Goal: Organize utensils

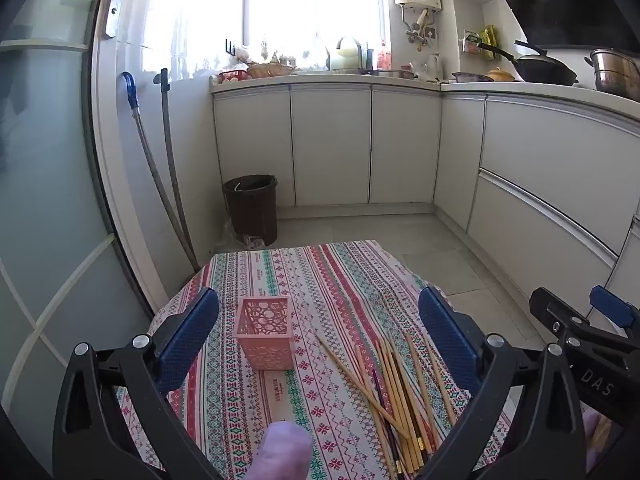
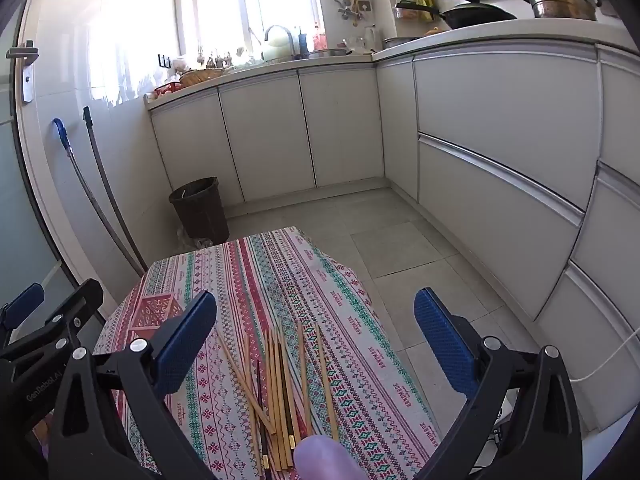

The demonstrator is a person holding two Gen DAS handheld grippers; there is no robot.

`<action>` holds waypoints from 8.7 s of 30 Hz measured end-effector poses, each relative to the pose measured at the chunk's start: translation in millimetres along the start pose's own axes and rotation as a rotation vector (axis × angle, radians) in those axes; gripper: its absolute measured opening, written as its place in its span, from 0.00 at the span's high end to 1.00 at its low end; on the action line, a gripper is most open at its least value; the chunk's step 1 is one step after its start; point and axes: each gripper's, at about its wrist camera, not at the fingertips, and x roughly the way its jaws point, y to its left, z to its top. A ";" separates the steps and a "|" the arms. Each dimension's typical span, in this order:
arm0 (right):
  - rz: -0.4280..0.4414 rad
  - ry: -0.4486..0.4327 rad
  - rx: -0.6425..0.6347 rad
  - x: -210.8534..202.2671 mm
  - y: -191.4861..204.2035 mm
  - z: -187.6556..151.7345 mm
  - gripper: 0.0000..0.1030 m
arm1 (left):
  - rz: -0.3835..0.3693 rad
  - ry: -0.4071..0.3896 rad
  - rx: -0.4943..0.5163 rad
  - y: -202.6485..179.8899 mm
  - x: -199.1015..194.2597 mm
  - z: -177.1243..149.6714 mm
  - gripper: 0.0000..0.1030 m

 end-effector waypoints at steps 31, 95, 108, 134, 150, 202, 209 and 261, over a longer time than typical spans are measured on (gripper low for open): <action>0.001 0.007 0.003 3.1 -1.9 -4.2 0.06 | -0.004 0.018 -0.019 2.1 5.4 -3.2 0.07; 0.000 0.012 0.007 6.2 4.3 -5.2 0.06 | -0.001 0.025 -0.018 2.9 8.1 -6.6 0.07; 0.251 0.234 0.537 33.8 -66.2 15.6 0.06 | -0.302 0.385 -0.182 9.8 59.9 -16.6 0.07; 0.458 0.588 0.833 168.2 -121.9 0.7 0.06 | -0.046 0.910 -0.166 -41.1 256.1 -26.8 0.75; 0.410 0.604 0.789 170.8 -132.3 4.6 0.06 | 0.111 0.961 -0.158 -34.9 312.9 -70.3 0.82; 0.084 0.284 0.061 120.7 -0.9 49.7 0.94 | -0.304 0.128 -0.183 73.1 28.8 64.2 0.94; 0.269 0.135 0.150 76.5 14.4 117.7 0.94 | -0.226 0.028 -0.257 101.1 23.6 110.8 0.94; 0.198 0.138 -0.217 98.4 150.7 57.3 0.48 | -0.008 0.140 -0.233 107.9 69.4 76.1 0.26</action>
